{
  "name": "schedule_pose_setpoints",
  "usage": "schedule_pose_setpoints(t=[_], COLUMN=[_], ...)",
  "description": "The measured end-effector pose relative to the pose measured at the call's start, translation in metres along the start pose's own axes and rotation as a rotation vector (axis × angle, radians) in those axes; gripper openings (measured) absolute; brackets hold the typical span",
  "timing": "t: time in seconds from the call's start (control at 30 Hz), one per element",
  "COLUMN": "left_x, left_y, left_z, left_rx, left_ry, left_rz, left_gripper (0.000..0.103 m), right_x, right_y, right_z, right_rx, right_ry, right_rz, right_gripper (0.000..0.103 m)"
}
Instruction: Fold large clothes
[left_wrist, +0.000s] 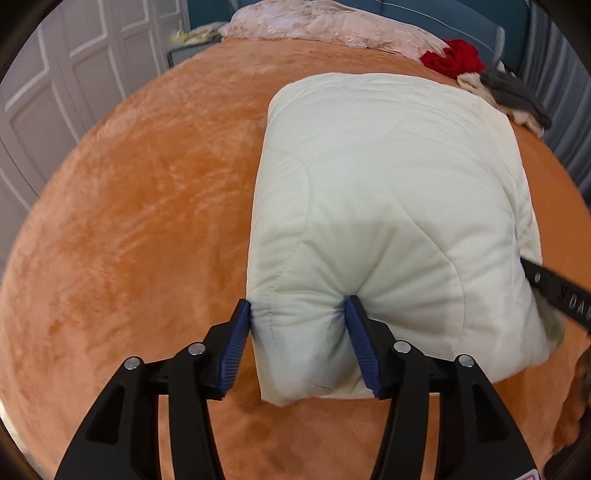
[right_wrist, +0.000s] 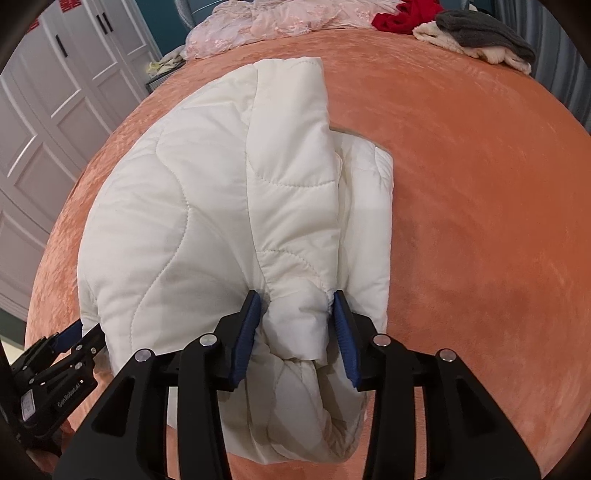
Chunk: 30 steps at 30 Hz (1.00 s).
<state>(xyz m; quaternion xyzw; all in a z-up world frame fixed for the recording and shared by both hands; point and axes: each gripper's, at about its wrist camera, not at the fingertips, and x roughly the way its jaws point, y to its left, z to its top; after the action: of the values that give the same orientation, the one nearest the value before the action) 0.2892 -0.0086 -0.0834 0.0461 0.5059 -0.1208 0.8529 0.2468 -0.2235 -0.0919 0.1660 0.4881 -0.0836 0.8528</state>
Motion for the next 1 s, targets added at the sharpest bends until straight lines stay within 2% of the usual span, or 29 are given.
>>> schedule_pose_setpoints(t=[0.07,0.23,0.33,0.5,0.7,0.77,0.9,1.0], left_x=[0.001,-0.015,-0.029,-0.062,-0.106,-0.116,-0.132,-0.144], left_y=[0.002,-0.005,-0.006,-0.015,-0.036,-0.040,-0.046,-0.051], left_z=[0.001,0.004,0.006,0.005,-0.009,-0.015,-0.027,-0.039], left_rx=[-0.011,0.004,-0.010,0.010,0.056,0.059,0.066,0.069], left_ry=[0.005,0.013,0.014,-0.019,-0.087,-0.091,-0.098,-0.111], left_rz=[-0.010,0.028,0.018,0.013,0.039,0.035,0.053,0.074], left_gripper=[0.056,0.054,0.049,0.049,0.049,0.050,0.050,0.050], right_x=[0.001,-0.007,-0.030,-0.068,-0.107,-0.118,-0.143,-0.156], right_y=[0.002,-0.001,-0.004,0.003,0.003,0.003,0.008,0.012], right_z=[0.000,0.010,0.008,-0.019,-0.046,-0.054,-0.073,-0.085], right_rx=[0.011,0.029,0.055,-0.008,-0.020,-0.035,-0.069,-0.097], right_ry=[0.003,0.043,0.026,-0.005,-0.050,-0.066,-0.110,-0.131], right_rz=[-0.011,0.002,-0.003,-0.065,-0.072,-0.091,-0.119,-0.125], right_gripper=[0.038,0.039,0.047,0.065,0.072,0.074,0.085,0.087])
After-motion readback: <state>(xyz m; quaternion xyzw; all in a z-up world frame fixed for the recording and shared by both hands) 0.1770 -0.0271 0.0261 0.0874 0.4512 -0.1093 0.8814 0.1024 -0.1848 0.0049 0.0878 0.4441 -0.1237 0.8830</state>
